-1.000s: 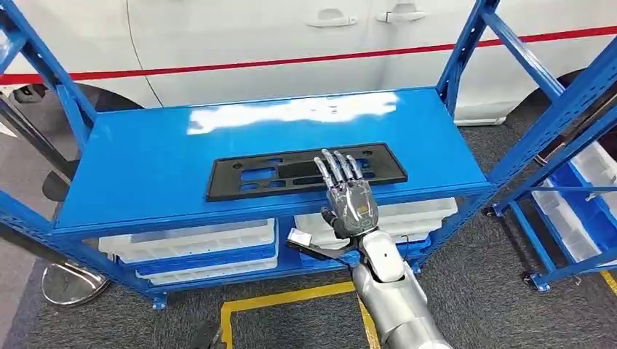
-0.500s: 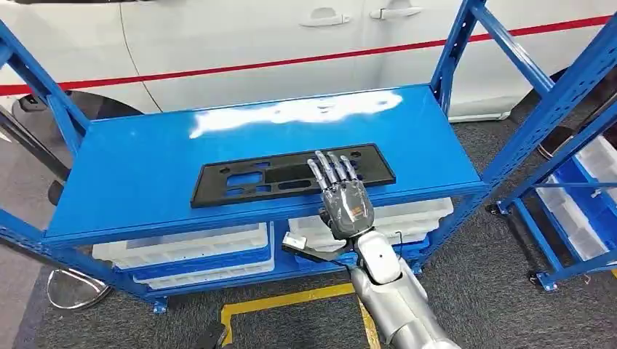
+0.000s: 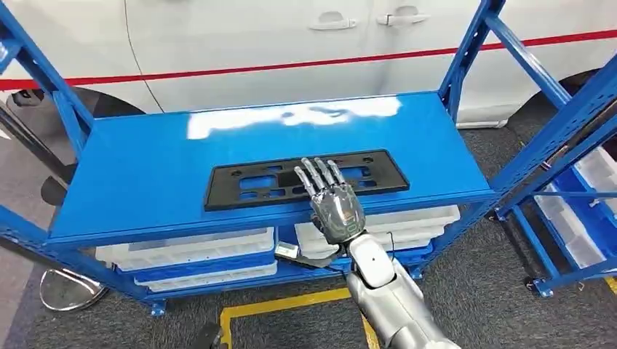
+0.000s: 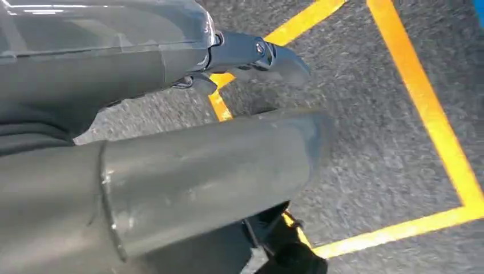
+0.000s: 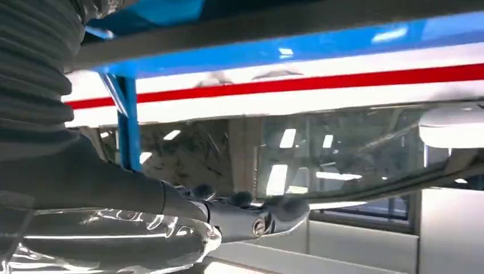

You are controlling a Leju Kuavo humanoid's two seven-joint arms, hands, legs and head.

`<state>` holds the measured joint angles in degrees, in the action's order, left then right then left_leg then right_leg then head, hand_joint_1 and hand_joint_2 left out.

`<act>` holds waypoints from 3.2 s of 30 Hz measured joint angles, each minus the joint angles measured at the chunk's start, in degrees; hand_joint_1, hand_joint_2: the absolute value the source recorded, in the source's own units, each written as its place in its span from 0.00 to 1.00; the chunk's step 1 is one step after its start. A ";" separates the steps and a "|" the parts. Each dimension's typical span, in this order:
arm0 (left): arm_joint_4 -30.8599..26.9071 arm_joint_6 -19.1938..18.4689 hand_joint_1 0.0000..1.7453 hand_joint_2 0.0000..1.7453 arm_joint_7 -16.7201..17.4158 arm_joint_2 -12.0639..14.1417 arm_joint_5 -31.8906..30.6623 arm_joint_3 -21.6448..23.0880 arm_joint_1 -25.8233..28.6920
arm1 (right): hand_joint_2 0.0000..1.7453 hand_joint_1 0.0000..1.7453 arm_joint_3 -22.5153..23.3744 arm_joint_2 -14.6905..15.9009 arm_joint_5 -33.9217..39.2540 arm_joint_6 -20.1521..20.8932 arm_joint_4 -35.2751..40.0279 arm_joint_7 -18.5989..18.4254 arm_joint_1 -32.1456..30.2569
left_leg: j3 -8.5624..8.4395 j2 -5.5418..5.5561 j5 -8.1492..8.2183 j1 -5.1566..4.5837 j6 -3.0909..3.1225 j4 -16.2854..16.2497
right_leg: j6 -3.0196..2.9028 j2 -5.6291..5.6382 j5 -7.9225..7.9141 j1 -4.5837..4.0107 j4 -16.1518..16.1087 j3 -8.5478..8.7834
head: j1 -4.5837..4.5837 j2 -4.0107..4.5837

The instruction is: Take the parts from the cabinet and place them on the table.

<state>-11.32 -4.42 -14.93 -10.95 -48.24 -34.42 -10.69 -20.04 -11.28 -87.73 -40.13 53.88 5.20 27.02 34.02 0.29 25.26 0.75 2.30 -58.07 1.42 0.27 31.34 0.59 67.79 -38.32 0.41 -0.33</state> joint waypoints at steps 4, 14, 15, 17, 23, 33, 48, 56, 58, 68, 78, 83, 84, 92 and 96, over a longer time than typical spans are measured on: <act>0.00 0.00 0.00 0.00 0.00 0.00 0.11 0.00 0.10 | 1.00 0.00 -1.03 0.72 0.04 0.00 -0.81 -0.09 -0.13 | -0.14 0.07 0.41 -0.12 0.21 -0.22 | 0.25 -0.04 -0.26 0.20 6.21 -4.32 | 0.00 0.00; 0.00 0.04 0.00 0.00 -0.11 -0.07 0.28 -0.02 -0.16 | 1.00 0.00 -2.51 0.83 0.04 0.00 -2.12 -0.33 0.25 | 0.38 0.05 4.06 -0.27 -2.23 -3.92 | -2.52 -0.02 -6.09 0.12 -9.27 3.26 | 0.06 0.00; 0.00 0.04 0.00 0.00 -0.11 -0.07 0.31 -0.02 -0.19 | 1.00 0.00 -2.67 0.81 0.04 0.00 -2.23 -0.33 0.32 | 2.47 0.06 6.13 -0.19 -2.41 -8.26 | -2.76 -0.15 -5.97 0.11 -9.22 3.36 | 0.04 0.00; 0.00 0.04 0.00 0.00 -0.11 -0.07 0.41 -0.02 -0.07 | 1.00 0.00 -2.79 0.81 0.04 0.00 -2.60 -0.33 0.28 | 7.05 0.05 9.01 -0.10 -2.80 -16.74 | -2.97 -0.21 -5.72 0.05 -9.15 3.48 | 0.02 0.00; 0.00 0.13 0.00 0.00 -0.15 0.00 0.66 -0.04 -0.22 | 1.00 0.00 -3.30 0.79 0.07 0.00 -3.15 -0.35 0.56 | 0.96 0.08 -0.15 -0.31 -2.29 -1.66 | -2.05 0.06 -4.52 -0.34 -8.62 4.47 | 0.04 0.00; 0.00 0.20 0.00 0.00 -0.26 0.00 0.66 -0.11 -0.35 | 1.00 0.00 -3.50 0.96 0.22 0.00 -3.47 -0.42 0.86 | 0.22 0.04 0.21 -0.13 0.27 -0.31 | -0.10 -0.03 2.48 0.14 8.52 -4.87 | 0.02 0.00; 0.00 0.20 0.00 0.00 -0.33 -0.04 0.63 -0.15 -0.10 | 1.00 0.00 -3.50 1.05 0.22 0.00 -3.54 -0.42 1.03 | 7.56 0.04 8.82 -0.04 -3.01 -17.33 | -2.96 -0.19 -5.72 0.03 -9.08 3.44 | 0.06 0.00; 0.00 0.22 0.00 0.00 -0.44 0.00 0.72 -0.35 -0.02 | 1.00 0.00 -3.50 1.05 0.22 0.00 -3.54 -0.33 0.90 | 1.04 0.14 0.13 -0.42 -1.76 -1.14 | -1.53 0.08 -4.69 -0.25 -8.60 4.05 | 0.04 0.00; 0.00 0.24 0.00 0.00 -0.46 0.00 0.72 -0.39 0.11 | 1.00 0.00 -3.50 1.05 0.24 -0.02 -3.52 -0.13 0.98 | 0.57 0.11 -0.21 0.11 -0.86 -0.37 | -0.87 0.07 -4.38 -0.39 -8.67 4.17 | 0.04 0.00; 0.00 -0.83 0.00 0.00 -2.51 -0.11 2.95 -1.64 0.07 | 1.00 0.00 -3.50 1.16 0.37 0.00 -3.71 0.04 0.85 | -0.55 0.19 0.89 -0.14 -0.22 -0.56 | -0.90 -0.11 -6.87 0.13 -7.07 1.75 | 0.00 0.00; 0.00 -1.01 0.00 0.00 -3.61 -0.09 2.97 -2.36 0.12 | 1.00 0.00 -3.50 1.22 0.70 0.00 -3.71 0.55 0.89 | 6.56 0.04 9.07 -0.05 -2.85 -16.12 | -2.86 -0.11 -6.01 0.09 -9.14 3.23 | 0.02 0.00; 0.00 -0.98 0.00 0.00 -3.85 0.00 2.88 -2.40 0.19 | 1.00 0.00 -3.50 1.22 0.94 0.00 -3.71 0.61 0.84 | 0.95 0.00 -0.07 0.31 -2.74 -2.96 | -2.30 0.11 -5.41 0.20 -8.68 3.73 | 0.04 0.00; 0.00 -0.96 0.00 0.00 -3.96 0.00 2.91 -2.45 0.14 | 1.00 0.08 -3.50 1.22 0.94 0.00 -3.71 0.61 0.85 | 0.07 0.06 0.80 -0.01 -2.61 -1.43 | -1.95 0.13 -5.23 -0.22 -8.45 3.57 | 0.02 0.00; 0.00 -0.92 0.00 0.00 -4.55 0.00 3.06 -2.56 0.09 | 1.00 0.96 -3.50 1.24 1.05 0.00 -3.89 1.01 0.88 | -0.03 0.00 0.23 0.11 -0.17 -0.27 | -0.08 0.03 0.90 0.18 2.30 -1.61 | 0.00 0.00; 0.00 -0.98 0.00 0.00 -4.66 0.00 3.06 -2.71 0.12 | 1.00 0.97 -3.50 1.46 1.05 0.00 -4.42 1.27 0.67 | -0.08 0.05 0.33 0.03 -0.08 -0.36 | -0.03 0.02 -0.96 0.20 5.03 -3.40 | 0.02 0.00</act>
<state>-11.32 -5.40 -19.58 -10.95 -45.18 -37.14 -10.57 -23.54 -9.81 -86.68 -40.13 49.46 6.47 27.69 33.94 0.33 25.59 0.78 2.22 -58.44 1.39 0.28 30.38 0.80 72.82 -41.72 0.44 -0.33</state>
